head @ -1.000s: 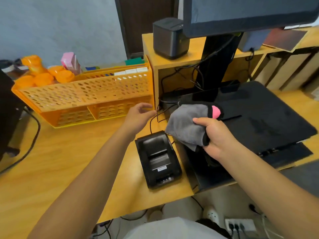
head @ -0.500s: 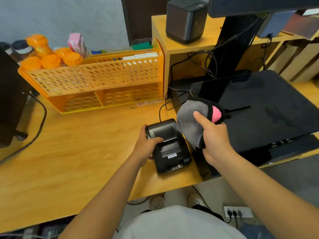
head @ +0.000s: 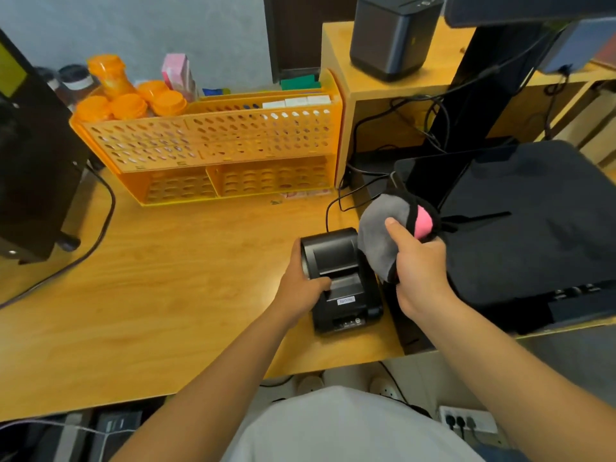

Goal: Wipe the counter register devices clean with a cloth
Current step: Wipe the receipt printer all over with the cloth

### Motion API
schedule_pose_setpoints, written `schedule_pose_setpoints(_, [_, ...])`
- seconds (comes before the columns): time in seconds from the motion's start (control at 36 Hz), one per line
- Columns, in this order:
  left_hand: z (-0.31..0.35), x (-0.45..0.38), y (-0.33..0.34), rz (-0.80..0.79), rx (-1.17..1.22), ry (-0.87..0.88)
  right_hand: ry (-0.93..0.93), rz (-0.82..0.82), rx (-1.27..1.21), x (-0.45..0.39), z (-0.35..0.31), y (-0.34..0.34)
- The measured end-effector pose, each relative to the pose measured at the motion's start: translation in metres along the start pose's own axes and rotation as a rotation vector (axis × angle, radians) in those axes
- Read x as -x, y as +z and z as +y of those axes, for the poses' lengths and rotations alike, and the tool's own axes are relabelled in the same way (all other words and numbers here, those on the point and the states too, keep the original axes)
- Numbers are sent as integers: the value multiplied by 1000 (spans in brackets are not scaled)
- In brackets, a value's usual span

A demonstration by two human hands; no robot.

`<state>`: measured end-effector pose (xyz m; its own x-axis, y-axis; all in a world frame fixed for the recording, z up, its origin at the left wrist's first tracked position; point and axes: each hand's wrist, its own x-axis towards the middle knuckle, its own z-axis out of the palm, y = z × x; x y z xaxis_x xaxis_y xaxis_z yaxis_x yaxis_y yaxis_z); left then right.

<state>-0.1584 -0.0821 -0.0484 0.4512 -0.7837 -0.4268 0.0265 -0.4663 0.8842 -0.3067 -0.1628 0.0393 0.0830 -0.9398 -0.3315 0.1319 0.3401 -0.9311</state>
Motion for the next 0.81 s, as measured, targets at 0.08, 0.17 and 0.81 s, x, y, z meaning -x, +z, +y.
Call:
schedule_pose_setpoints(0.08, [-3,-3,-8,30,-8,35,-33,14,-4,-2,2,1])
schedule_pose_setpoints(0.17, [-8,-6,-25,39,-20,51,-50,2,10,-4,6,2])
schedule_pose_setpoints(0.81, [-52,15,-86,28,-19,209,-449,-475,561,6,72,84])
